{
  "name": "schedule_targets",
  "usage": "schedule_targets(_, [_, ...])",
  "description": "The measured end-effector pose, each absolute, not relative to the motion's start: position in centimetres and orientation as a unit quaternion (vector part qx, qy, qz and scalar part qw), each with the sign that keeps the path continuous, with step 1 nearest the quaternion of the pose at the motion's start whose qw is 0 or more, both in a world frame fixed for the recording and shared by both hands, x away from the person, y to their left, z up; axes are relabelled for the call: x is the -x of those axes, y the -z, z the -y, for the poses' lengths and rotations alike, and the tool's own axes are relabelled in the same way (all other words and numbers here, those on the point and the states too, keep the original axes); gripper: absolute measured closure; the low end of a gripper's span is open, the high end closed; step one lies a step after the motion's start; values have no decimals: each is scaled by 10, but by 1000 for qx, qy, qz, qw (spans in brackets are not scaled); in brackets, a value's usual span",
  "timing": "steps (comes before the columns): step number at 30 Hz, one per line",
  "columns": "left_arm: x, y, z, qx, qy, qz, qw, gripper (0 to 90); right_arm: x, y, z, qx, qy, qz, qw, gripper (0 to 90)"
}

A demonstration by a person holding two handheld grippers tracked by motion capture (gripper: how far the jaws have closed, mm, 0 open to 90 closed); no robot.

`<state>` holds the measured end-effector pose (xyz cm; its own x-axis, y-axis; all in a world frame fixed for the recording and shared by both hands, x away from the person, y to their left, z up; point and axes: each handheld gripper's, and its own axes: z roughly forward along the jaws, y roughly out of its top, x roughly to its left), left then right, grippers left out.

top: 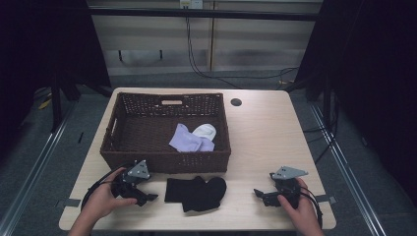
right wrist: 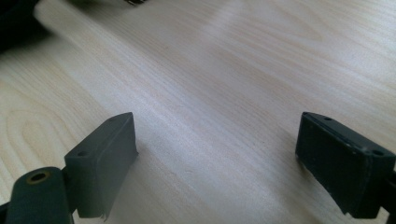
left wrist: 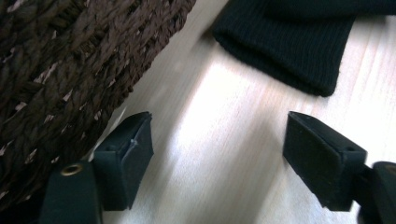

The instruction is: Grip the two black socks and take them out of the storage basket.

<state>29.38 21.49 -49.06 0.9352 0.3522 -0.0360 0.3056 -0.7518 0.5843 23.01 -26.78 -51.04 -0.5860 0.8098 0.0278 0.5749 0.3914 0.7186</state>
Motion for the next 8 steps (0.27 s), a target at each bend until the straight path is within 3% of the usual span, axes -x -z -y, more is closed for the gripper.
schedule_targets(8, [-292, 493, -217, -930, -41, -180, 317, 216, -230, 510, 268, -423, -353, -817, 166, 119])
